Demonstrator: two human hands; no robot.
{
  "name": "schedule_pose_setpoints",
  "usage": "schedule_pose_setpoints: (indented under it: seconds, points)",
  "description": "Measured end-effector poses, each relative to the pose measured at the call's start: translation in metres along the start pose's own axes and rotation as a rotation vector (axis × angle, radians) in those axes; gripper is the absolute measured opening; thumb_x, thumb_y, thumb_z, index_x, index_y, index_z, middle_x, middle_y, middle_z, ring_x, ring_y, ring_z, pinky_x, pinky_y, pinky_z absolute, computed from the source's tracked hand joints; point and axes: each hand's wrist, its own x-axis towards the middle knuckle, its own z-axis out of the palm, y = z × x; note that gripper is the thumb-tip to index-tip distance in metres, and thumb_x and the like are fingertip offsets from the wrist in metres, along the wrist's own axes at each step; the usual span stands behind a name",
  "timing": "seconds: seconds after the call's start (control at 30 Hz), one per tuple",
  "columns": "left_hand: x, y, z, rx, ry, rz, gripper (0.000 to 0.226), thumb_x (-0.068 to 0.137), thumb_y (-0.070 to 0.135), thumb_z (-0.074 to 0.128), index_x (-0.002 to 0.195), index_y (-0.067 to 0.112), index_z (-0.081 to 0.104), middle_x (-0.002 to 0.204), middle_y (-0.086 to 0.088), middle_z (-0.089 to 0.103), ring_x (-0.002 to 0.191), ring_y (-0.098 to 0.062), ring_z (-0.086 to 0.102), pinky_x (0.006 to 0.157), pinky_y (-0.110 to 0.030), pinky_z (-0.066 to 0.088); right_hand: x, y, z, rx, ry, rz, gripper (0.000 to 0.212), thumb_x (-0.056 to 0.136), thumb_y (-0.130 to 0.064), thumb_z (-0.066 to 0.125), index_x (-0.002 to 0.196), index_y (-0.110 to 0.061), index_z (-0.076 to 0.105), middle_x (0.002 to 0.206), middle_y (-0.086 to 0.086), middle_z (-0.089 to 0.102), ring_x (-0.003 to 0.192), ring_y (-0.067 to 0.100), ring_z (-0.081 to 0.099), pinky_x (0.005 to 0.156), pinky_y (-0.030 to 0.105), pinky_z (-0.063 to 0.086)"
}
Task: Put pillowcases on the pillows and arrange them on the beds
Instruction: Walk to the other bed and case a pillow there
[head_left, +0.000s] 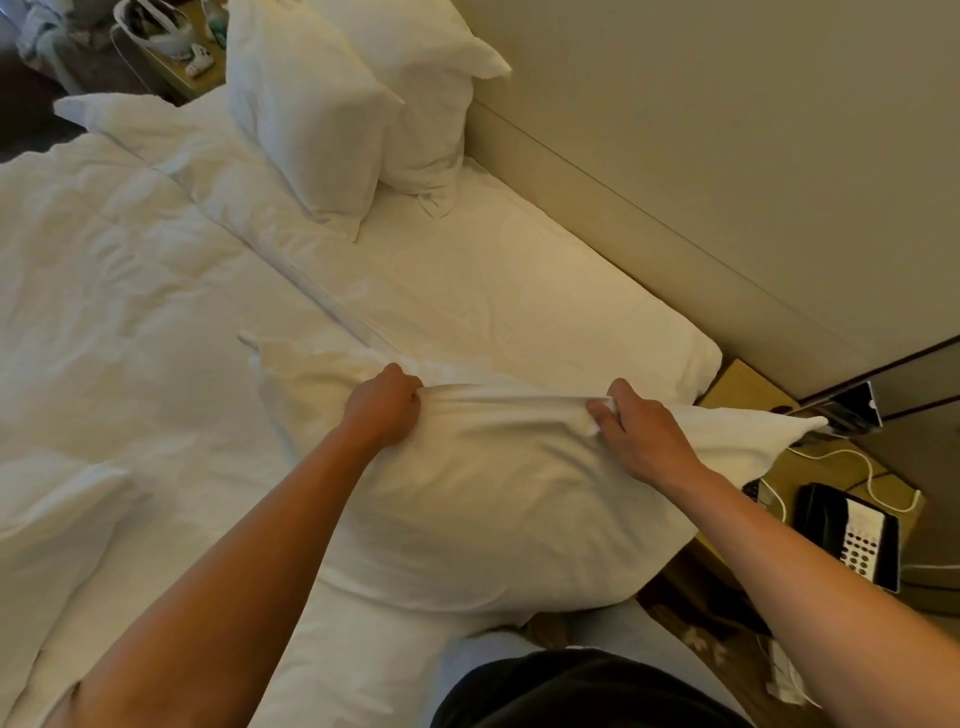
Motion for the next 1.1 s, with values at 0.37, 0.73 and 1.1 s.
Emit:
schedule_pose_setpoints:
  seconds: [0.37,0.73,1.1]
  points:
    - [-0.032,-0.012,-0.009,-0.127,0.203,-0.054,0.028,0.105,0.024,0.035,0.096,0.018,0.061,0.079,-0.006,0.066,0.067,-0.027,0.059,0.057,-0.036,0.048,-0.016,-0.015,0.002,-0.033,0.044,-0.024,0.024,0.102,-0.038,0.059,0.082,-0.023,0.058,0.064,-0.007,0.062,0.066,0.021,0.06,0.059,0.035,0.041]
    - [-0.032,-0.01,-0.102,-0.134,0.424,0.02,0.025,0.103,0.026,0.04,0.103,0.026,0.065,0.094,0.0,0.071,0.083,-0.028,0.063,0.064,-0.033,0.042,-0.004,-0.078,-0.063,0.122,0.403,-0.092,0.029,0.102,-0.029,0.056,0.077,-0.018,0.066,0.058,-0.005,0.063,0.06,0.016,0.06,0.059,0.034,0.046]
    - [-0.017,0.025,-0.208,-0.143,0.674,0.084,0.025,0.102,0.033,0.04,0.1,0.029,0.064,0.097,0.0,0.069,0.088,-0.03,0.064,0.065,-0.034,0.045,0.016,-0.113,-0.159,0.21,0.58,-0.183,0.028,0.102,-0.029,0.058,0.08,-0.02,0.073,0.066,-0.004,0.069,0.067,0.022,0.067,0.067,0.039,0.055]
